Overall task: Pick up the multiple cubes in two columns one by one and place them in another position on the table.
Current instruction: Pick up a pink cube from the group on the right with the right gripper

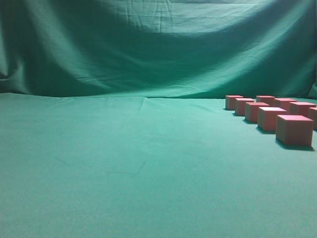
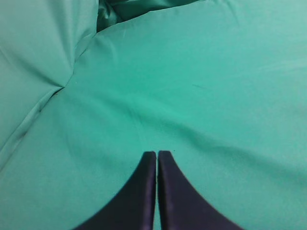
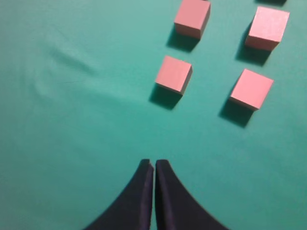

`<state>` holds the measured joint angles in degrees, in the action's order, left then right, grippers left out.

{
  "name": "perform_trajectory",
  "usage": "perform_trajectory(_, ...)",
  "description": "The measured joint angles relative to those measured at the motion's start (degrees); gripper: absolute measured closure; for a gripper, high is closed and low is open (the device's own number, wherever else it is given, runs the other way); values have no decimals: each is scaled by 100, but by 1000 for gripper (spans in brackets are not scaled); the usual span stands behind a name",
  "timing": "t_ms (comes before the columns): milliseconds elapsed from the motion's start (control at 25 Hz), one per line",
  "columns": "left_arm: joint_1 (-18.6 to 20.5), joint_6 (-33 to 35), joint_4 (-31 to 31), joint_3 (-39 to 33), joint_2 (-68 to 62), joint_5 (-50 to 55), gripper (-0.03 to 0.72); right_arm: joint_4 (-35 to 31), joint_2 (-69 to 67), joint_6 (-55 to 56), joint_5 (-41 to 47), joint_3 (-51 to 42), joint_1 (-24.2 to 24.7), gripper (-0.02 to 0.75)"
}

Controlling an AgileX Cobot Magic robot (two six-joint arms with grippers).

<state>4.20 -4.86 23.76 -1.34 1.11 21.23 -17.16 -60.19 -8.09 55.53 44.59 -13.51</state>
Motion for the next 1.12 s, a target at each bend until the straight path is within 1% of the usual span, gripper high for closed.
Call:
perform_trajectory(160, 0, 0, 0, 0, 0, 0, 688, 369, -671, 442, -394, 0, -418, 738)
perform_trajectory(320, 0, 0, 0, 0, 0, 0, 688, 917, -1349, 1002, -813, 0, -826, 738)
perform_trajectory(480, 0, 0, 0, 0, 0, 0, 688, 1302, -1974, 1353, -1040, 192, -883, 738)
perform_trajectory(640, 0, 0, 0, 0, 0, 0, 688, 1417, -2461, 1333, -1228, 511, -883, 738)
perform_trajectory(680, 0, 0, 0, 0, 0, 0, 688, 1417, -2550, 1290, -1277, 589, -883, 689)
perform_trajectory(720, 0, 0, 0, 0, 0, 0, 688, 1417, -2623, 1219, -1301, 655, -883, 689)
perform_trajectory(760, 0, 0, 0, 0, 0, 0, 688, 1417, -2674, 1153, -1341, 699, -883, 603)
perform_trajectory(800, 0, 0, 0, 0, 0, 0, 688, 1417, -2725, 1109, -1367, 712, -883, 548)
perform_trajectory(920, 0, 0, 0, 0, 0, 0, 688, 1417, -2797, 1035, -1479, 726, -883, 325)
perform_trajectory(1000, 0, 0, 0, 0, 0, 0, 688, 1372, -2849, 1026, -1635, 726, -883, 220)
perform_trajectory(1040, 0, 0, 0, 0, 0, 0, 688, 1314, -2893, 1026, -1693, 726, -883, 194)
perform_trajectory(1120, 0, 0, 0, 0, 0, 0, 688, 1228, -2995, 1026, -1782, 726, -883, 200)
